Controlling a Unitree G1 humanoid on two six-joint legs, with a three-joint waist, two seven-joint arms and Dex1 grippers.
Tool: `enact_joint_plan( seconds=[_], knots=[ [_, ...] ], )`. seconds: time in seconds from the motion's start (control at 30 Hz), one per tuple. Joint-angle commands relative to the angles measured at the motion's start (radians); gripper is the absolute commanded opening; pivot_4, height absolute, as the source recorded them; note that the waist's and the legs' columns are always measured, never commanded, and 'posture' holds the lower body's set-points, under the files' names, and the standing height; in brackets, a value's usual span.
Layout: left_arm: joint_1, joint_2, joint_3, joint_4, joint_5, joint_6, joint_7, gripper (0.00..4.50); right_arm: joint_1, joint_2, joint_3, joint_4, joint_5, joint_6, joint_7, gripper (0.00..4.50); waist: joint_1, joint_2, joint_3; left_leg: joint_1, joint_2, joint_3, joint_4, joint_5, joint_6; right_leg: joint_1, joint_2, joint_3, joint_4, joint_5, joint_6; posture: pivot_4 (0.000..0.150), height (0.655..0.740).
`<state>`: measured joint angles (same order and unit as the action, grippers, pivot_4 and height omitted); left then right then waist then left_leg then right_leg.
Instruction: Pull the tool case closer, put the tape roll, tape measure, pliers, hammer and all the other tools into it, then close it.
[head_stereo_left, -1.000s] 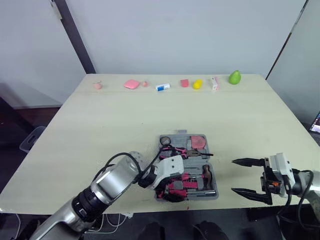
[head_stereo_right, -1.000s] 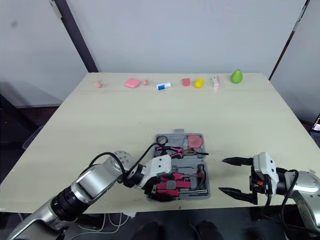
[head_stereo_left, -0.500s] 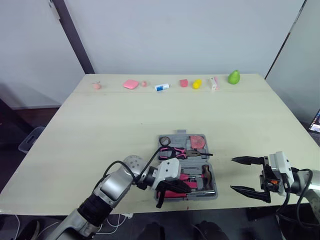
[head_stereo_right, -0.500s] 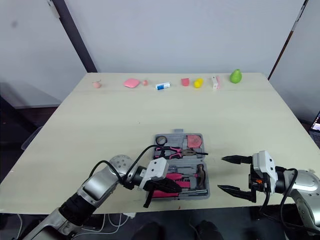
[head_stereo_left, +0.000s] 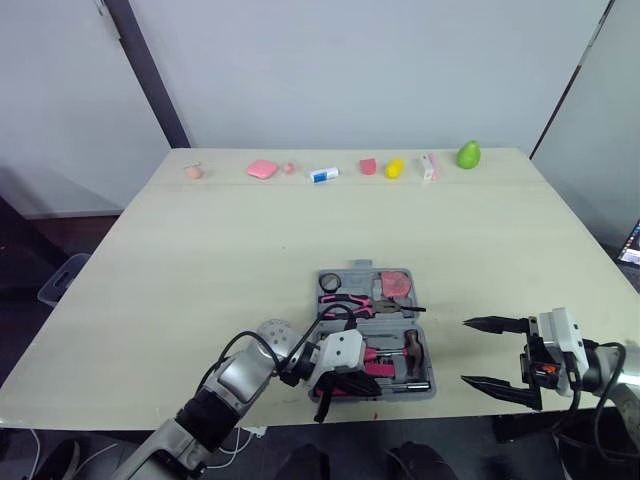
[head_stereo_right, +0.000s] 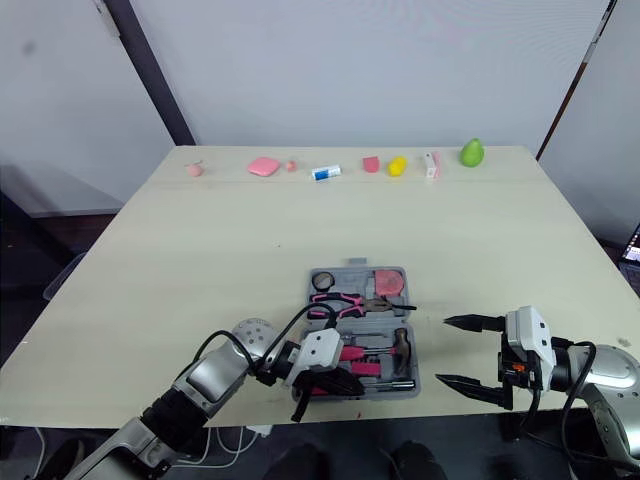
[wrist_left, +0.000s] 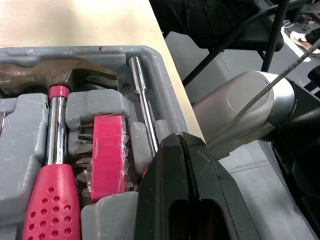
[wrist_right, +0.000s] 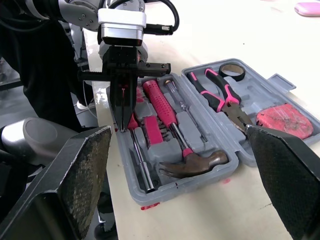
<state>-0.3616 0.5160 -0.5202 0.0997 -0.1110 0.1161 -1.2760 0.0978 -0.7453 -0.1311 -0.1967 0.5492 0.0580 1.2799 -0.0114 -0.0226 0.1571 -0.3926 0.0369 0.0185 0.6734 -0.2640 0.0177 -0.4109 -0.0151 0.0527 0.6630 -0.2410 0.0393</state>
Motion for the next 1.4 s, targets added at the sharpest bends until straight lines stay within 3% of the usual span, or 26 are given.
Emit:
enact_joint_plan(
  seconds=[0.03, 0.5, 0.8, 1.03, 1.13, 1.17, 1.2, 1.27, 1.4],
  knots=[
    [0.034, 0.016, -0.019, 0.057, 0.042, -0.004, 0.000, 0.03, 0.005, -0.004, -0.022, -0.042, 0.008, -0.011, -0.004, 4.50, 0.000, 0.000, 0.000, 0.000, 0.000, 0.000, 0.000, 0.000, 0.000, 0.000, 0.000, 0.000, 0.000, 0.000, 0.000, 0.150, 0.7400],
    [0.065, -0.033, 0.059, 0.112, -0.017, -0.027, 0.035, 0.03, -0.015, 0.000, -0.011, -0.035, 0.004, -0.008, -0.005, 4.50, 0.000, 0.004, -0.004, 0.003, 0.000, 0.001, 0.000, 0.000, 0.000, 0.002, 0.000, 0.001, 0.000, 0.000, 0.000, 0.150, 0.7400],
    [0.051, -0.047, 0.292, -0.098, -0.208, 0.105, 0.125, 0.03, -0.019, 0.050, -0.029, -0.042, 0.023, 0.022, -0.085, 4.50, 0.000, 0.004, -0.003, 0.001, 0.000, 0.000, 0.000, 0.000, 0.000, 0.001, 0.000, 0.000, 0.000, 0.000, 0.000, 0.150, 0.7400],
    [0.106, 0.038, 0.528, -0.171, -0.327, 0.177, 0.192, 0.03, 0.015, 0.097, -0.040, 0.036, -0.063, -0.043, -0.172, 4.50, -0.001, 0.003, -0.003, 0.000, 0.000, 0.000, 0.000, 0.000, 0.000, 0.000, 0.000, 0.000, 0.000, 0.000, 0.000, 0.150, 0.7400],
    [0.207, 0.096, 0.631, -0.184, -0.334, 0.177, 0.223, 0.73, 0.034, 0.119, -0.066, 0.063, -0.081, -0.059, -0.228, 4.50, -0.003, 0.004, -0.003, 0.001, 0.001, 0.000, -0.001, 0.000, 0.000, 0.000, 0.000, 0.000, 0.000, 0.000, 0.000, 0.150, 0.7400],
    [0.235, 0.105, 0.659, -0.186, -0.335, 0.174, 0.235, 1.39, 0.041, 0.127, -0.076, 0.070, -0.083, -0.064, -0.245, 4.50, -0.003, 0.004, -0.003, 0.001, 0.001, 0.000, -0.001, 0.000, 0.000, 0.000, 0.000, 0.000, 0.000, 0.000, 0.000, 0.150, 0.7400],
    [0.267, 0.113, 0.694, -0.186, -0.343, 0.172, 0.247, 1.66, 0.049, 0.135, -0.087, 0.079, -0.090, -0.074, -0.265, 4.50, -0.003, 0.004, -0.003, 0.001, 0.001, 0.001, -0.002, 0.000, 0.000, 0.000, -0.001, 0.000, 0.000, 0.000, 0.000, 0.150, 0.7400],
    [0.326, 0.123, 0.750, -0.193, -0.358, 0.171, 0.262, 1.92, 0.069, 0.149, -0.111, 0.092, -0.088, -0.086, -0.286, 4.50, -0.002, 0.003, -0.003, 0.001, 0.001, 0.001, -0.002, 0.000, 0.000, 0.000, -0.001, 0.000, 0.000, 0.000, 0.000, 0.150, 0.7400],
    [0.483, 0.133, 0.896, -0.199, -0.399, 0.166, 0.283, 3.51, 0.144, 0.192, -0.188, 0.111, -0.070, -0.120, -0.335, 4.50, 0.000, 0.003, -0.003, 0.001, 0.003, 0.001, -0.002, 0.000, 0.000, -0.001, -0.002, 0.000, 0.000, -0.002, -0.003, 0.150, 0.7400]
  ],
)
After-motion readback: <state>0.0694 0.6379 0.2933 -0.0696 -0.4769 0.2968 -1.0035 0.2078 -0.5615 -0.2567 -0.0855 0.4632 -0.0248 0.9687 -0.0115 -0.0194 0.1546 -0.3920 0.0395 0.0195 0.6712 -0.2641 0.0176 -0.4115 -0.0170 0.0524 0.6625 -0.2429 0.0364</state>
